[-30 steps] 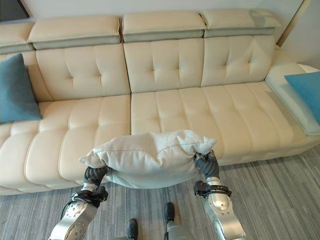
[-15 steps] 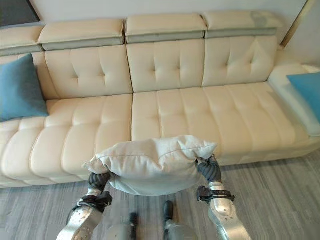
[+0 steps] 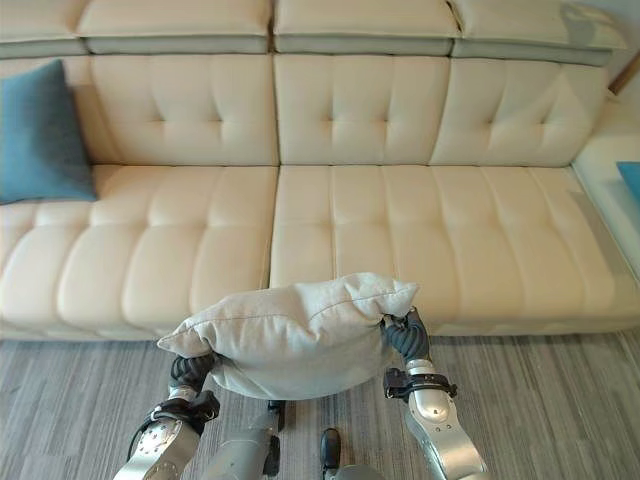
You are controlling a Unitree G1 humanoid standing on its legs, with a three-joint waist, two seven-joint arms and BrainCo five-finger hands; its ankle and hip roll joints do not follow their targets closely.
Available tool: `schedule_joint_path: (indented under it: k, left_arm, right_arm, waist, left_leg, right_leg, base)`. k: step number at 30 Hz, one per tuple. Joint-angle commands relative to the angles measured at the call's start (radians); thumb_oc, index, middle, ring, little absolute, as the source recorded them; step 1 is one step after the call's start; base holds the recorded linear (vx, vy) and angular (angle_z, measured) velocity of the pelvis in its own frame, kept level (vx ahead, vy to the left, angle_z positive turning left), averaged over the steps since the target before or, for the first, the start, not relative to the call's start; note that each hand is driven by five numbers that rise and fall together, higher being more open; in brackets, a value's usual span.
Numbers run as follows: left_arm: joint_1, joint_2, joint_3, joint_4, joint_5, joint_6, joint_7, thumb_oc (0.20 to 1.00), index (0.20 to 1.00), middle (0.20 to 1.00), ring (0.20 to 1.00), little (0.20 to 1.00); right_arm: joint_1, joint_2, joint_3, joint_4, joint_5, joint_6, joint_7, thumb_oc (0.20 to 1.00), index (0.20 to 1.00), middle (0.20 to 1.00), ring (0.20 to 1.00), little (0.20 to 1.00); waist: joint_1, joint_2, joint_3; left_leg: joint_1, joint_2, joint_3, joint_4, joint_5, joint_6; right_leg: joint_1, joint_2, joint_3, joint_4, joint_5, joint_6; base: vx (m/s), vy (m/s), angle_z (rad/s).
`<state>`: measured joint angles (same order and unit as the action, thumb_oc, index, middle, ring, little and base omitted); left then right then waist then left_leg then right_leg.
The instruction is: Pick up all the scattered cushions and arrange them neatly on the sofa.
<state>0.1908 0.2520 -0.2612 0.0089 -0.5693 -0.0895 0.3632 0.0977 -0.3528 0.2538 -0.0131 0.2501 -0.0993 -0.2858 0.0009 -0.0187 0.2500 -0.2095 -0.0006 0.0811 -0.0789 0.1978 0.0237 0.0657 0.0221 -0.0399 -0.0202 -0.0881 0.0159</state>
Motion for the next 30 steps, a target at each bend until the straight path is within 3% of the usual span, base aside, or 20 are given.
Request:
schedule_joint_path:
  k: [1,2,3,4,5,6,7,9,11,14,16,21,22,23,26,27,28,30]
  left_arm:
    - [-0.050,0.041,-0.012,-0.123,0.021,-0.088,-0.038,0.200,0.200,0.200,0.200,0.200]
    - [-0.062,0.052,-0.008,-0.124,0.029,-0.084,-0.031,0.200,0.200,0.200,0.200,0.200]
    - [-0.062,0.052,-0.008,-0.123,0.029,-0.084,-0.031,0.200,0.200,0.200,0.200,0.200]
    - [-0.071,0.059,-0.002,-0.130,0.035,-0.085,-0.021,0.200,0.200,0.200,0.200,0.200]
    - [-0.071,0.059,-0.002,-0.130,0.035,-0.085,-0.021,0.200,0.200,0.200,0.200,0.200]
    - [-0.082,0.059,0.002,-0.129,0.048,-0.079,-0.013,0.200,0.200,0.200,0.200,0.200]
    - [-0.089,0.058,0.002,-0.129,0.050,-0.082,-0.011,0.200,0.200,0.200,0.200,0.200]
    - [-0.101,0.053,0.003,-0.123,0.048,-0.086,-0.011,0.200,0.200,0.200,0.200,0.200]
    - [-0.098,0.052,0.006,-0.120,0.050,-0.083,-0.018,0.200,0.200,0.200,0.200,0.200]
    - [-0.088,0.048,0.012,-0.118,0.063,-0.074,-0.032,0.200,0.200,0.200,0.200,0.200]
    - [-0.074,0.049,0.020,-0.118,0.084,-0.072,-0.042,0.200,0.200,0.200,0.200,0.200]
    - [-0.060,0.034,0.020,-0.131,0.103,-0.075,-0.060,0.200,0.200,0.200,0.200,0.200]
    - [-0.058,0.022,0.024,-0.137,0.089,-0.074,-0.062,0.200,0.200,0.200,0.200,0.200]
    - [-0.060,0.021,0.022,-0.138,0.083,-0.076,-0.065,0.200,0.200,0.200,0.200,0.200]
    - [-0.062,0.015,0.018,-0.136,0.062,-0.086,-0.068,0.200,0.200,0.200,0.200,0.200]
    - [-0.063,0.015,0.018,-0.136,0.062,-0.086,-0.068,0.200,0.200,0.200,0.200,0.200]
    - [-0.059,0.014,0.013,-0.141,0.058,-0.088,-0.065,0.200,0.200,0.200,0.200,0.200]
    - [-0.057,0.015,0.017,-0.144,0.059,-0.084,-0.062,0.200,0.200,0.200,0.200,0.200]
  right_arm:
    - [-0.033,0.049,0.034,-0.133,-0.050,-0.068,0.039,0.200,0.200,0.200,0.200,0.200]
    - [-0.040,0.061,0.038,-0.127,-0.057,-0.066,0.038,0.200,0.200,0.200,0.200,0.200]
    - [-0.041,0.061,0.038,-0.126,-0.057,-0.066,0.038,0.200,0.200,0.200,0.200,0.200]
    - [-0.055,0.069,0.042,-0.122,-0.060,-0.064,0.040,0.200,0.200,0.200,0.200,0.200]
    - [-0.055,0.069,0.042,-0.122,-0.060,-0.064,0.040,0.200,0.200,0.200,0.200,0.200]
    - [-0.051,0.077,0.042,-0.113,-0.066,-0.059,0.034,0.200,0.200,0.200,0.200,0.200]
    - [-0.049,0.078,0.038,-0.112,-0.065,-0.058,0.034,0.200,0.200,0.200,0.200,0.200]
    - [-0.051,0.080,0.028,-0.105,-0.056,-0.060,0.029,0.200,0.200,0.200,0.200,0.200]
    - [-0.050,0.083,0.019,-0.106,-0.038,-0.061,0.028,0.200,0.200,0.200,0.200,0.200]
    - [-0.040,0.085,0.011,-0.110,-0.025,-0.067,0.028,0.200,0.200,0.200,0.200,0.200]
    - [-0.027,0.079,0.012,-0.118,-0.027,-0.067,0.036,0.200,0.200,0.200,0.200,0.200]
    - [-0.011,0.070,0.009,-0.120,-0.022,-0.072,0.053,0.200,0.200,0.200,0.200,0.200]
    - [-0.014,0.065,0.006,-0.115,-0.014,-0.076,0.052,0.200,0.200,0.200,0.200,0.200]
    - [-0.016,0.062,0.005,-0.116,-0.008,-0.078,0.055,0.200,0.200,0.200,0.200,0.200]
    - [-0.028,0.042,0.009,-0.125,0.012,-0.089,0.059,0.200,0.200,0.200,0.200,0.200]
    - [-0.028,0.042,0.008,-0.125,0.013,-0.089,0.059,0.200,0.200,0.200,0.200,0.200]
    - [-0.035,0.027,0.014,-0.130,0.017,-0.088,0.062,0.200,0.200,0.200,0.200,0.200]
    - [-0.039,0.025,0.015,-0.128,0.018,-0.085,0.063,0.200,0.200,0.200,0.200,0.200]
  waist:
    - [0.007,-0.062,-0.116]
    - [0.010,-0.080,-0.107]
    - [0.011,-0.079,-0.109]
    - [0.006,-0.075,-0.085]
    - [0.006,-0.075,-0.085]
    - [-0.005,-0.061,-0.071]
    - [-0.009,-0.051,-0.063]
    - [-0.017,-0.030,-0.046]
    - [-0.015,-0.014,-0.037]
    - [-0.020,-0.022,-0.039]
    - [-0.019,-0.028,-0.045]
    - [-0.019,-0.031,-0.076]
    - [-0.014,-0.026,-0.093]
    - [-0.016,-0.029,-0.087]
    - [-0.010,-0.032,-0.052]
    - [-0.012,-0.030,-0.053]
    - [0.004,-0.033,-0.034]
    - [0.004,-0.036,-0.034]
  left_leg:
    - [0.025,-0.043,-0.012,-0.008,-0.078,-0.049]
    - [0.070,-0.064,0.005,-0.008,-0.128,-0.002]
    - [0.067,-0.063,0.006,-0.008,-0.127,-0.002]
    - [0.114,-0.077,0.020,-0.008,-0.157,0.026]
    - [0.114,-0.077,0.020,-0.008,-0.157,0.026]
    - [0.158,-0.083,0.020,-0.008,-0.187,0.038]
    - [0.171,-0.075,0.019,-0.008,-0.198,0.035]
    - [0.188,-0.058,0.016,-0.008,-0.200,0.022]
    - [0.204,-0.040,0.023,-0.008,-0.205,0.011]
    - [0.234,-0.043,0.030,-0.008,-0.220,-0.007]
    - [0.254,-0.044,0.036,-0.008,-0.230,-0.018]
    - [0.289,-0.049,0.029,-0.008,-0.253,-0.025]
    - [0.306,-0.042,0.028,0.012,-0.261,-0.038]
    - [0.286,-0.039,0.026,0.098,-0.279,-0.049]
    - [0.172,-0.030,0.016,0.361,-0.247,-0.105]
    - [0.167,-0.029,0.014,0.370,-0.251,-0.106]
    - [0.112,-0.045,-0.027,0.472,-0.221,-0.125]
    - [0.095,-0.036,-0.029,0.474,-0.225,-0.119]
  right_leg:
    - [0.116,-0.081,-0.087,0.147,-0.108,0.093]
    - [0.013,-0.119,-0.081,0.397,-0.002,0.132]
    - [0.008,-0.118,-0.080,0.400,-0.002,0.132]
    - [-0.073,-0.156,-0.103,0.555,0.108,0.158]
    - [-0.074,-0.156,-0.103,0.556,0.108,0.159]
    - [-0.120,-0.197,-0.139,0.649,0.131,0.137]
    - [-0.163,-0.187,-0.143,0.654,0.094,0.123]
    - [-0.218,-0.157,-0.175,0.573,0.017,0.104]
    - [-0.216,-0.139,-0.206,0.411,-0.016,0.095]
    - [-0.211,-0.067,-0.155,0.094,0.056,0.118]
    - [-0.192,-0.057,-0.181,0.012,0.106,0.129]
    - [-0.114,-0.052,-0.196,-0.067,0.114,0.111]
    - [-0.077,-0.050,-0.207,-0.067,0.091,0.101]
    - [-0.058,-0.052,-0.210,-0.067,0.081,0.093]
    - [-0.015,-0.059,-0.227,-0.067,0.057,0.062]
    - [-0.016,-0.058,-0.228,-0.067,0.057,0.061]
    - [0.001,-0.058,-0.229,-0.067,0.045,0.047]
    - [0.004,-0.058,-0.232,-0.067,0.038,0.044]
  base:
    - [0.44,0.307,-0.13]
    - [0.30,0.227,-0.11]
    - [0.27,0.308,-0.22]
    - [0.09,0.150,-0.32]
    - [0.25,0.298,-0.08]
    - [0.20,0.189,0.15]
    - [0.24,0.216,0.31]
    - [0.15,0.062,0.21]
    - [0.17,-0.012,0.11]
    - [0.19,-0.069,-0.16]
    - [0.23,-0.104,-0.08]
    - [0.25,-0.125,0.12]
    - [0.23,-0.172,0.18]
    - [0.26,-0.236,0.13]
    - [0.05,-0.152,0.27]
    - [0.03,-0.119,0.28]
    - [0.02,-0.077,0.20]
    - [0.07,-0.092,-0.02]
